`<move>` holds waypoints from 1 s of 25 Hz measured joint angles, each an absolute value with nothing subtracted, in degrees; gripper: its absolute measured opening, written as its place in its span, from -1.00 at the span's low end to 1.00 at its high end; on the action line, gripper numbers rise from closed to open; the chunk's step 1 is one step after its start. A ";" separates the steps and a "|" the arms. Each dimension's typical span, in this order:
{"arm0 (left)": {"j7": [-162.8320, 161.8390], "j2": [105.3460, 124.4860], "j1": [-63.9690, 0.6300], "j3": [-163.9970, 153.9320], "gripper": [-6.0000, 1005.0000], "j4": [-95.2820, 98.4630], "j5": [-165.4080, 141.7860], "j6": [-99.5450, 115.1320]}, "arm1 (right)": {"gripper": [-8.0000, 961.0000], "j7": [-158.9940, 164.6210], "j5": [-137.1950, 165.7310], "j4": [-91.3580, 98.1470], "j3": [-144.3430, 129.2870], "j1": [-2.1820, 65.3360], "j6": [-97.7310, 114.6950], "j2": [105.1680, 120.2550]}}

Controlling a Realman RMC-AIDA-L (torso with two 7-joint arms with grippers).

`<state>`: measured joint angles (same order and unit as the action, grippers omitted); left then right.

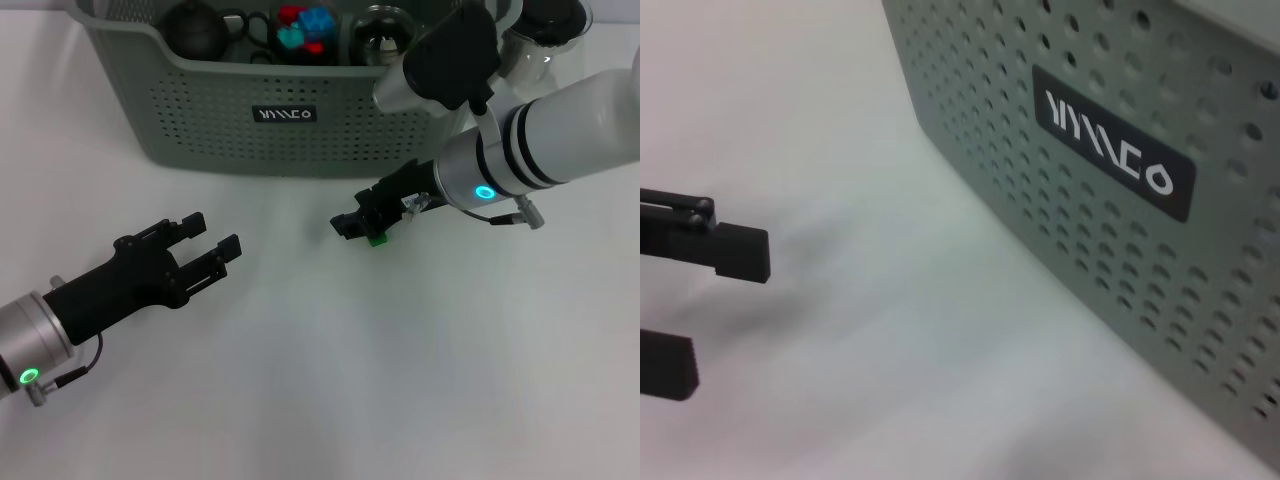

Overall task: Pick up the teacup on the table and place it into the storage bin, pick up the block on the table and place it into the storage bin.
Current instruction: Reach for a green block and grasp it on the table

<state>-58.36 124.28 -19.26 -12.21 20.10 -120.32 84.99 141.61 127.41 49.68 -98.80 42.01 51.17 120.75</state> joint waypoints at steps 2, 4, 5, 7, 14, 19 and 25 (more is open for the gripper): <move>-58.36 124.28 -19.26 -12.22 0.32 20.09 -120.32 84.99 | 0.06 141.35 127.35 49.31 -98.92 42.01 50.50 120.80; -58.36 124.28 -19.25 -12.22 0.32 20.05 -120.32 84.99 | 0.06 141.29 127.33 48.92 -99.13 42.01 49.69 120.82; -58.36 124.28 -19.25 -12.21 0.32 20.04 -120.32 84.99 | 0.06 141.27 127.33 48.73 -99.19 42.01 49.31 120.82; -58.36 124.28 -19.25 -12.21 0.32 20.03 -120.32 84.99 | 0.06 141.26 127.31 48.20 -99.31 42.02 48.94 120.83; -58.36 124.28 -19.17 -11.89 0.32 20.08 -120.32 84.99 | 0.06 141.59 127.30 48.55 -99.12 41.84 52.06 120.37; -58.36 124.28 -19.16 -11.68 0.32 20.05 -120.32 84.99 | 0.06 141.75 127.61 51.98 -97.55 40.24 56.74 120.20; -58.36 124.28 -19.16 -11.69 0.32 20.03 -120.32 85.00 | 0.06 141.91 128.81 57.56 -94.70 37.41 65.75 120.08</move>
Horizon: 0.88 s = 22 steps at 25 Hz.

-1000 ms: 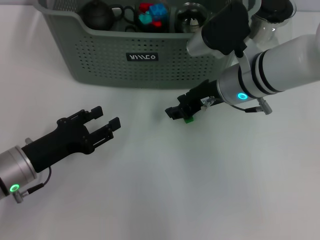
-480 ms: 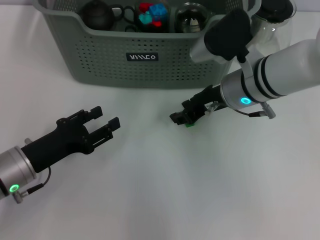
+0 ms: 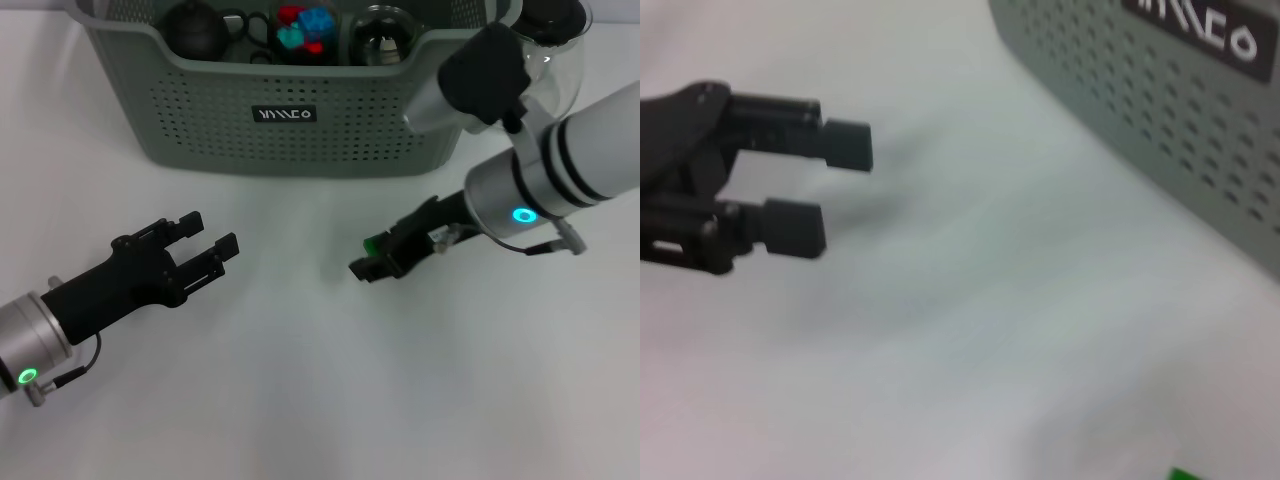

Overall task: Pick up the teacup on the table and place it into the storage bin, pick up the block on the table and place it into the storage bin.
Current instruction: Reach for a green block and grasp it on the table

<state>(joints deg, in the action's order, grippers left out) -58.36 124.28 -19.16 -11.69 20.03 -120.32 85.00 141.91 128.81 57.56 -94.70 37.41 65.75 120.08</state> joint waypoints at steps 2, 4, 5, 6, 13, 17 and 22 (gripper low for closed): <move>-58.36 124.27 -19.30 -11.69 0.32 20.02 -120.32 84.99 | 0.06 141.93 130.32 59.07 -93.51 36.78 66.63 120.06; -58.36 124.23 -19.47 -11.69 0.32 19.98 -120.32 84.99 | 0.06 141.84 131.14 59.79 -92.75 36.56 66.38 120.10; -58.36 124.22 -19.56 -11.69 0.32 19.97 -120.32 84.99 | 0.06 141.72 131.23 59.85 -92.64 36.63 65.83 120.18; -58.36 124.22 -19.57 -11.69 0.32 19.96 -120.32 84.99 | 0.06 141.61 131.22 59.67 -92.67 36.79 65.22 120.28; -58.29 124.19 -19.60 -11.70 0.32 19.95 -120.32 84.99 | 0.06 141.00 129.55 55.52 -95.85 38.29 58.44 120.59; -58.27 124.18 -19.60 -11.69 0.32 19.95 -120.32 85.01 | 0.06 139.30 125.34 53.17 -97.22 38.94 56.59 120.65; -58.27 124.19 -19.60 -11.68 0.32 19.95 -120.32 84.99 | 0.06 137.60 122.36 51.86 -97.32 39.13 55.94 120.62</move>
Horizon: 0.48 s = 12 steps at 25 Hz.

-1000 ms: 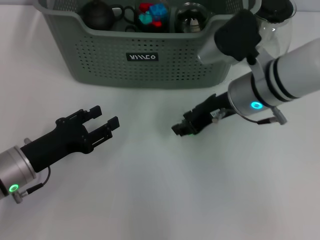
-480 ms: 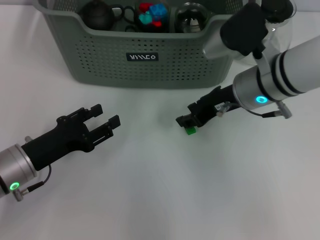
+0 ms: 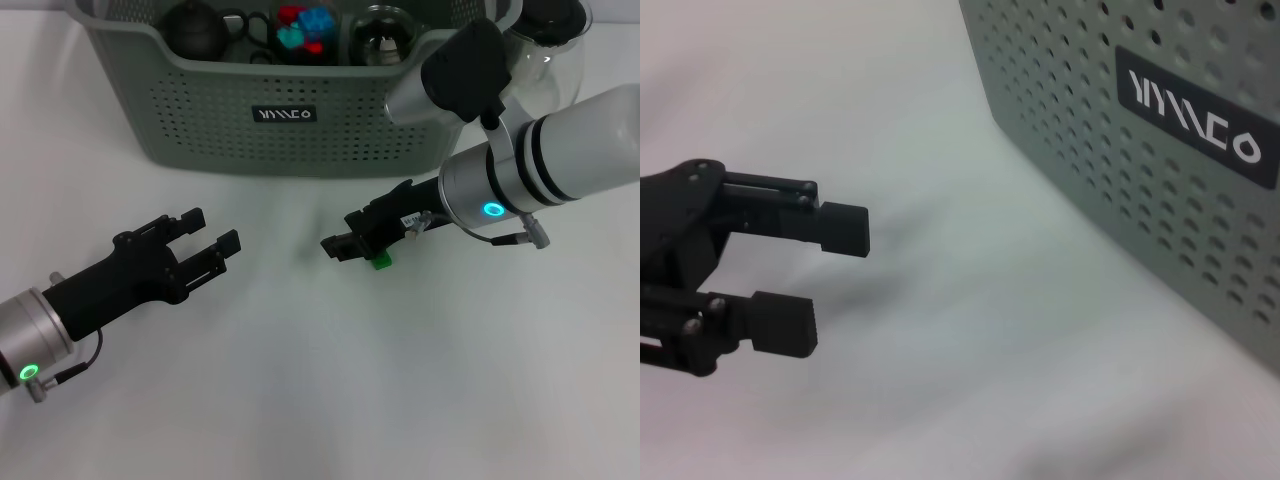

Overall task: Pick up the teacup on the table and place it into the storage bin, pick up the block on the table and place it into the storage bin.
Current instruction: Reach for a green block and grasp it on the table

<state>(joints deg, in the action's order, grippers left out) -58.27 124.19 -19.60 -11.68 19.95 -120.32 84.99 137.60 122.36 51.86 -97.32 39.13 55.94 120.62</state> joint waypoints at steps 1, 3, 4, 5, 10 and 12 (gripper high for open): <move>-58.27 124.19 -19.60 -11.69 0.32 19.95 -120.32 84.98 | 0.06 137.48 122.19 51.54 -97.32 39.14 55.66 120.62; -58.27 124.19 -19.60 -11.69 0.32 19.95 -120.32 84.98 | 0.06 137.15 121.95 50.53 -97.32 39.38 55.11 120.63; -58.27 124.19 -19.60 -11.69 0.32 19.95 -120.32 84.99 | 0.06 136.83 121.66 49.86 -97.32 39.58 54.85 120.66; -58.27 124.19 -19.60 -11.68 0.32 19.95 -120.32 84.98 | 0.06 136.46 121.29 49.03 -97.32 39.84 54.66 120.69; -58.27 124.19 -19.58 -11.69 0.32 19.95 -120.32 84.99 | 0.06 136.14 120.42 46.09 -97.28 41.26 55.03 120.57; -58.27 124.19 -19.51 -11.69 0.32 19.95 -120.32 84.99 | 0.06 136.43 120.44 46.62 -96.98 41.13 55.78 120.39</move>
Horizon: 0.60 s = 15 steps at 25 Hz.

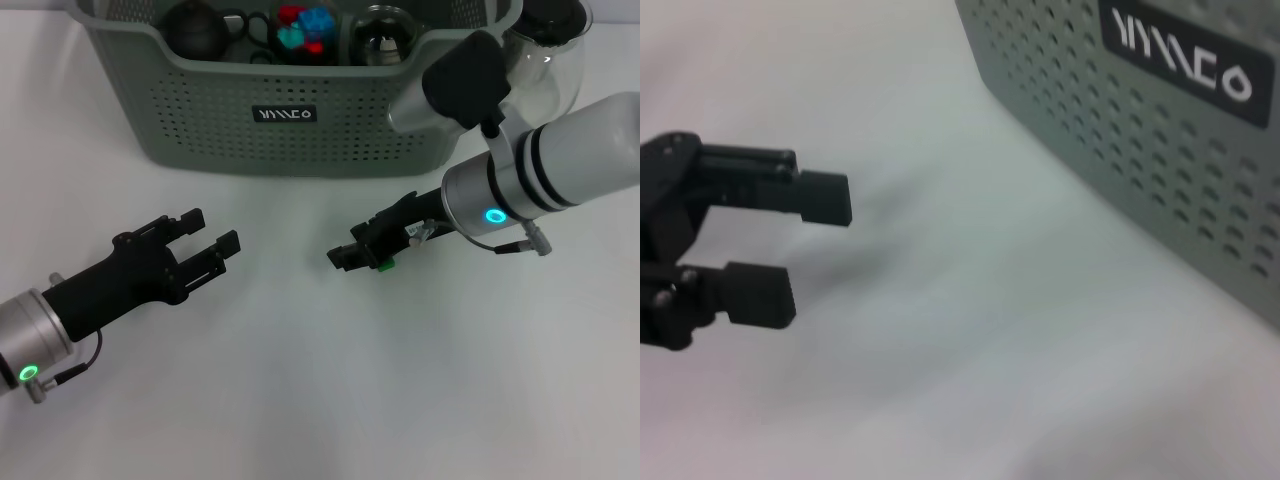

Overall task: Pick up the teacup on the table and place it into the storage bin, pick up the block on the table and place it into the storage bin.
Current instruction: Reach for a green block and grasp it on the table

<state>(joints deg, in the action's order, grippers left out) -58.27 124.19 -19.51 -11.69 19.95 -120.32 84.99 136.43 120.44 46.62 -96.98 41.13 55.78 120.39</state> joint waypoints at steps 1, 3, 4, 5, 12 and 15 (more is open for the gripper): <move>-58.27 124.19 -19.43 -11.69 0.32 19.95 -120.32 84.99 | 0.06 136.56 120.48 47.12 -96.73 40.95 56.26 120.28; -58.27 124.19 -19.36 -11.65 0.32 19.95 -120.32 84.99 | 0.06 136.74 120.68 48.11 -95.71 40.67 57.91 120.17; -58.27 124.19 -19.32 -11.63 0.32 19.95 -120.32 84.99 | 0.06 136.78 120.89 48.45 -95.06 40.59 58.91 120.15; -58.27 124.19 -19.29 -11.61 0.32 19.95 -120.32 85.00 | 0.06 136.79 121.44 48.76 -94.13 40.48 59.95 120.12; -58.27 124.28 -19.41 -11.60 0.32 19.95 -120.32 84.99 | 0.06 138.52 126.71 51.85 -90.96 39.27 63.28 120.06; -58.27 124.28 -19.57 -11.60 0.32 19.94 -120.32 84.99 | 0.06 138.42 126.60 53.71 -91.06 38.63 63.40 120.33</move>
<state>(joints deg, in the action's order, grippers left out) -58.27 124.28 -19.57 -11.60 19.94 -120.32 84.99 138.42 126.60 53.71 -91.06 38.63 63.40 120.33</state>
